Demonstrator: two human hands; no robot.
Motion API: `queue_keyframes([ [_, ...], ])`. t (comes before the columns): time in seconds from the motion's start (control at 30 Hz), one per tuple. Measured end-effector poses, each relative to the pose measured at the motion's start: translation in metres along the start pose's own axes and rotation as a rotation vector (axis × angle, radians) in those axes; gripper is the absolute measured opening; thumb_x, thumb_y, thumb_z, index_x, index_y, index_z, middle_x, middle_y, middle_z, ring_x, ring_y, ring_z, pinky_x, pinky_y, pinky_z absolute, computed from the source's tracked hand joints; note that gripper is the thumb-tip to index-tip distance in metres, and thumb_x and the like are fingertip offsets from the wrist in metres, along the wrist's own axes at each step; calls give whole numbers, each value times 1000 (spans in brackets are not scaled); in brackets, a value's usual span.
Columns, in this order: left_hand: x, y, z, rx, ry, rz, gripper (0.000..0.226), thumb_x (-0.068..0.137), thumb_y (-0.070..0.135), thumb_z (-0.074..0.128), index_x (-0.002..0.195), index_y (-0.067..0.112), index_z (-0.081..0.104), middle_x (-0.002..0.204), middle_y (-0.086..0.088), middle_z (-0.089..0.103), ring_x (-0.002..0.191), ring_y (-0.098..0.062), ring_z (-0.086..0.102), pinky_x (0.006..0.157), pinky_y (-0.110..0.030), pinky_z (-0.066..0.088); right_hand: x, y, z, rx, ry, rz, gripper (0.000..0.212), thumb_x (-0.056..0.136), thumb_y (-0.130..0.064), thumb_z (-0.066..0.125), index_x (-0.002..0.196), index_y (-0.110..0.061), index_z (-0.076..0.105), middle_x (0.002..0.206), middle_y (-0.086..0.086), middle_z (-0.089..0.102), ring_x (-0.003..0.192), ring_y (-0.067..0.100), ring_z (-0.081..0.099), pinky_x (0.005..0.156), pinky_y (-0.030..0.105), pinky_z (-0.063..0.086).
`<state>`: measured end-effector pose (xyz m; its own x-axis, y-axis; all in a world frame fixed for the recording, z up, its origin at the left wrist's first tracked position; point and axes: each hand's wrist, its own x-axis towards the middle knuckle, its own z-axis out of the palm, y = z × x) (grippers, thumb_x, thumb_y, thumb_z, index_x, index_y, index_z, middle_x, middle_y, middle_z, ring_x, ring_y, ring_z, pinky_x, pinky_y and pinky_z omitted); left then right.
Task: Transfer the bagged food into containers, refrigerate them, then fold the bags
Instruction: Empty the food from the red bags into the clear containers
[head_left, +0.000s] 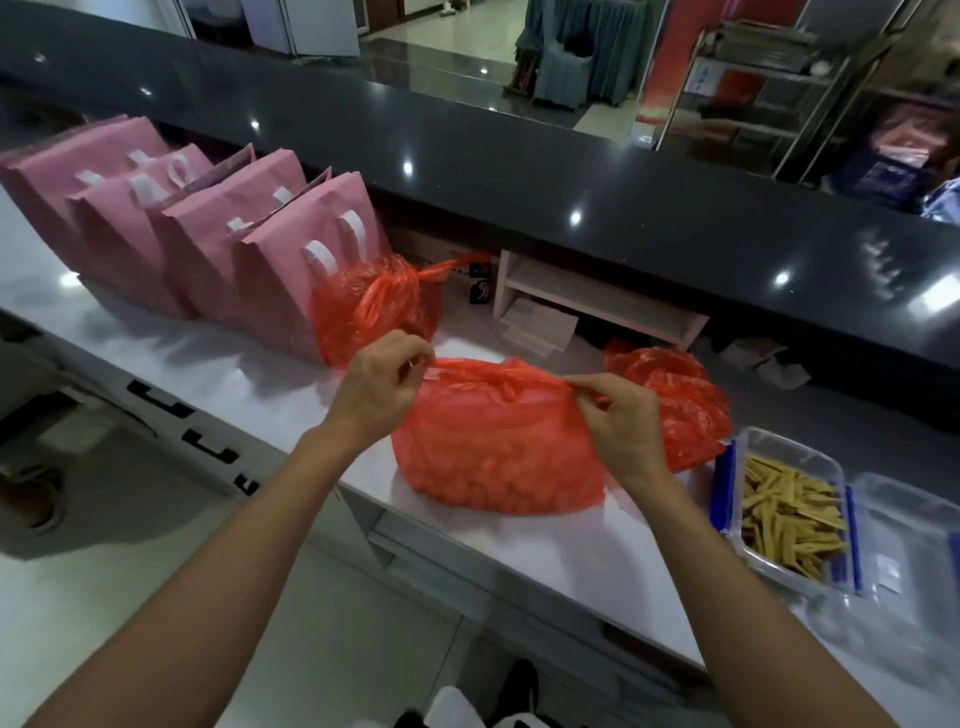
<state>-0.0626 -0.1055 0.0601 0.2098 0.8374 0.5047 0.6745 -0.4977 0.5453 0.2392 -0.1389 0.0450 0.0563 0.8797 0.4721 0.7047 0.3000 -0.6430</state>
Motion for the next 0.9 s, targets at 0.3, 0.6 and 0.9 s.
queue_keyframes([
  [0.3,-55,-9,35,140,-80,216,23,89,10,59,105,7,75,109,-8,66,93,-25,64,73,-42,57,-49,20,13,-209,25,8,32,83,11,65,105,-9,77,115,9,71,105,26,66,95,40,54],
  [0.6,-97,-25,62,173,-530,88,77,86,51,71,152,21,44,158,-2,41,141,-25,44,107,-48,48,-106,35,28,-395,-551,104,77,92,-59,55,157,-32,24,166,3,19,149,29,24,121,55,24],
  [0.9,-112,-20,68,230,-547,128,65,70,7,77,133,13,64,134,-15,62,118,-38,61,82,-51,60,-140,27,42,-475,-573,160,64,92,-30,67,151,-28,41,161,12,31,140,37,41,112,52,39],
])
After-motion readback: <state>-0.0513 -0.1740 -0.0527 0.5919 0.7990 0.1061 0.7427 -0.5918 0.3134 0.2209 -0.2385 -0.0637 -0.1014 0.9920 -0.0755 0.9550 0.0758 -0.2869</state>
